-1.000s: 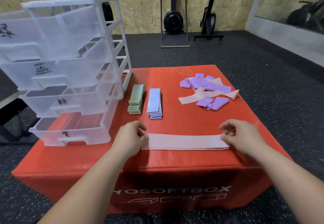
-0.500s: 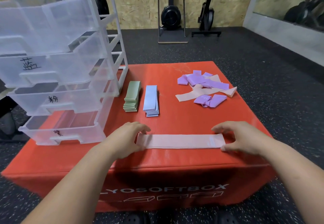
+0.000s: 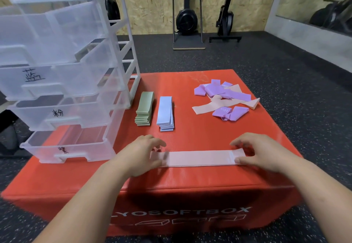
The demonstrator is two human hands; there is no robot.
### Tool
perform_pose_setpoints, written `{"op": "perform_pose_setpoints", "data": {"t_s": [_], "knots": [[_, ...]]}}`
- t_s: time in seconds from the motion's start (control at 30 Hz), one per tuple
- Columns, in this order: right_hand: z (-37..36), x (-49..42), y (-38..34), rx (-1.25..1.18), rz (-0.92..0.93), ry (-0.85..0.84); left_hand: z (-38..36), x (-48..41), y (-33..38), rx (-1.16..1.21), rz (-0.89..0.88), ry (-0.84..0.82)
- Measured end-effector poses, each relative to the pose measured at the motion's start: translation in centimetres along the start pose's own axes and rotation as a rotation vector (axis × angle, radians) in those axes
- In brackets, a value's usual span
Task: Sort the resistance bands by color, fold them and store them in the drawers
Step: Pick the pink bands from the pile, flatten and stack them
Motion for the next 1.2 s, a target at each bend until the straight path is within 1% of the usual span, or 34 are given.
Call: {"op": "perform_pose_setpoints", "data": {"t_s": [0.13, 0.23, 0.43, 0.57, 0.7, 0.8, 0.87, 0.93, 1.07, 1.2], "knots": [[0.0, -2.6, -0.9, 0.026, -0.017, 0.143, -0.2, -1.8, 2.0, 0.036, -0.019, 0.101], [-0.6, -5.4, -2.4, 0.027, -0.025, 0.169, -1.2, -3.6, 3.9, 0.050, -0.063, 0.105], [-2.7, -11.2, -5.7, 0.083, -0.048, 0.165, -3.2, -6.7, 5.3, 0.016, -0.091, 0.100], [-4.2, -14.3, -6.1, 0.186, -0.113, 0.077, -3.6, -7.6, 4.9, 0.003, -0.094, 0.115], [-5.1, -16.3, -5.7, 0.234, -0.158, 0.021, -3.4, -7.5, 4.6, 0.026, -0.121, 0.102], [-4.8, -16.9, -5.5, 0.208, -0.176, 0.024, -3.2, -7.3, 4.3, 0.055, -0.139, 0.082], [-4.3, -16.5, -5.7, 0.186, -0.159, 0.058, -3.1, -7.2, 4.2, 0.070, -0.139, 0.066], [-3.3, -15.9, -6.0, 0.064, -0.131, 0.156, -3.0, -7.2, 4.1, 0.100, -0.115, 0.059], [0.9, -12.9, -6.6, -0.372, -0.151, 0.480, -1.9, -6.7, 4.1, 0.188, -0.055, 0.128], [3.8, -10.1, -6.5, -0.817, -0.155, 0.670, -0.5, -6.2, 4.4, 0.267, -0.030, 0.230]]}}
Point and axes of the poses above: each hand's wrist, its own x-axis away from the middle knuckle, its own z-axis out of the back of the hand, y = z × x, the point moved 5 cm from there along -x, towards the middle knuckle, and after that the axes turned 1 degree about x, right-handed, at the moved point
